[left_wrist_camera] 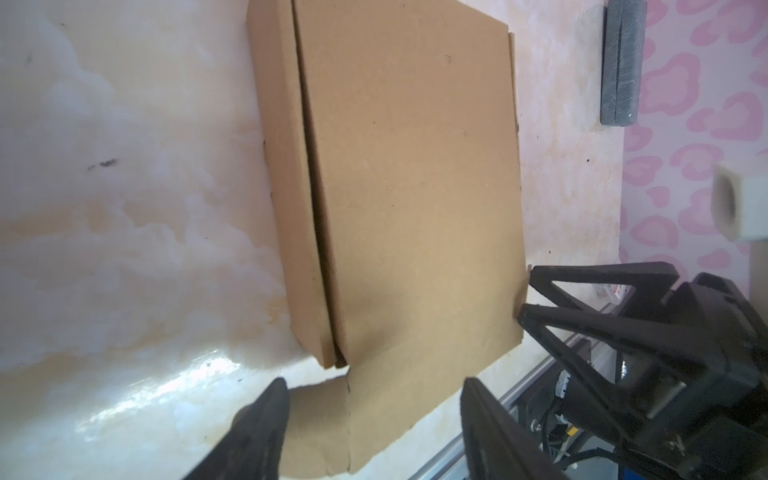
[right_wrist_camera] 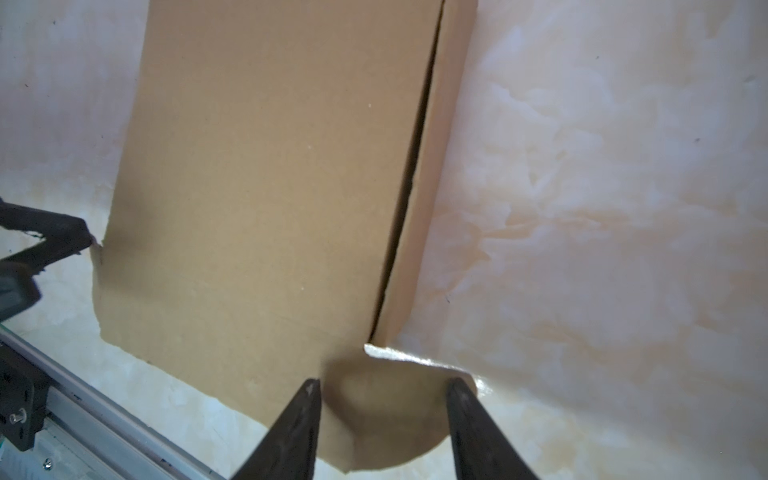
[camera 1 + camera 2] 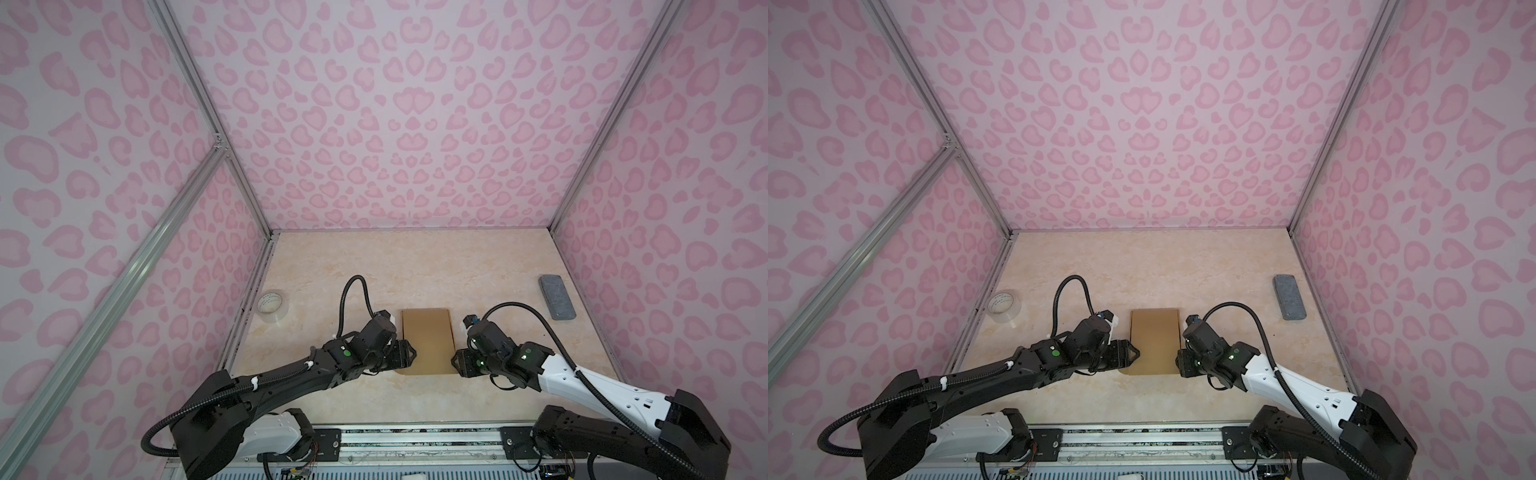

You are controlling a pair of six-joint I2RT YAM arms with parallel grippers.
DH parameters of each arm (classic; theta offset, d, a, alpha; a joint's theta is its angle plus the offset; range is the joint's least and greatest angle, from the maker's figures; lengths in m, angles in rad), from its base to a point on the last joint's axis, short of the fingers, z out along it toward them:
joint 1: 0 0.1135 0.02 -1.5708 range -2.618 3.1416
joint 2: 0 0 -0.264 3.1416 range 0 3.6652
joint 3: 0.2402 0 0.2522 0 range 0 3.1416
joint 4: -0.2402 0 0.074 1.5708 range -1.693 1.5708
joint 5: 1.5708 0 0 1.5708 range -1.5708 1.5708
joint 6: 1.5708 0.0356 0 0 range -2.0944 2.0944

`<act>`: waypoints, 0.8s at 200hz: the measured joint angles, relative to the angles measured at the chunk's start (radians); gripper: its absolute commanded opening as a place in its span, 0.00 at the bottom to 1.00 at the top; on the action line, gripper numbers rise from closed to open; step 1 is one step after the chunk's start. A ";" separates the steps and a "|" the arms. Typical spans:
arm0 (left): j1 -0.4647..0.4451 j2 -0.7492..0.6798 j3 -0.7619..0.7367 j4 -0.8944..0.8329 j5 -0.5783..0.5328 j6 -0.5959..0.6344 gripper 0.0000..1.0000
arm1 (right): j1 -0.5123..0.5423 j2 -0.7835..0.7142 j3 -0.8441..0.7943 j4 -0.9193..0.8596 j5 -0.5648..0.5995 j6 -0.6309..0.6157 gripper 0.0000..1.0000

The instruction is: Fold the paper box

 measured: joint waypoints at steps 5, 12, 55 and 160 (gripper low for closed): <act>0.000 -0.001 -0.002 0.000 0.000 0.001 0.68 | -0.002 -0.005 -0.006 0.004 0.004 0.000 0.53; 0.000 -0.001 -0.004 0.000 -0.001 0.001 0.68 | -0.002 -0.010 -0.015 0.010 0.007 0.001 0.53; 0.000 0.006 -0.009 0.005 0.002 0.000 0.68 | -0.006 -0.003 -0.029 0.037 -0.014 0.019 0.56; -0.005 0.031 -0.015 0.048 0.015 -0.011 0.68 | -0.029 0.006 -0.058 0.129 -0.086 0.046 0.58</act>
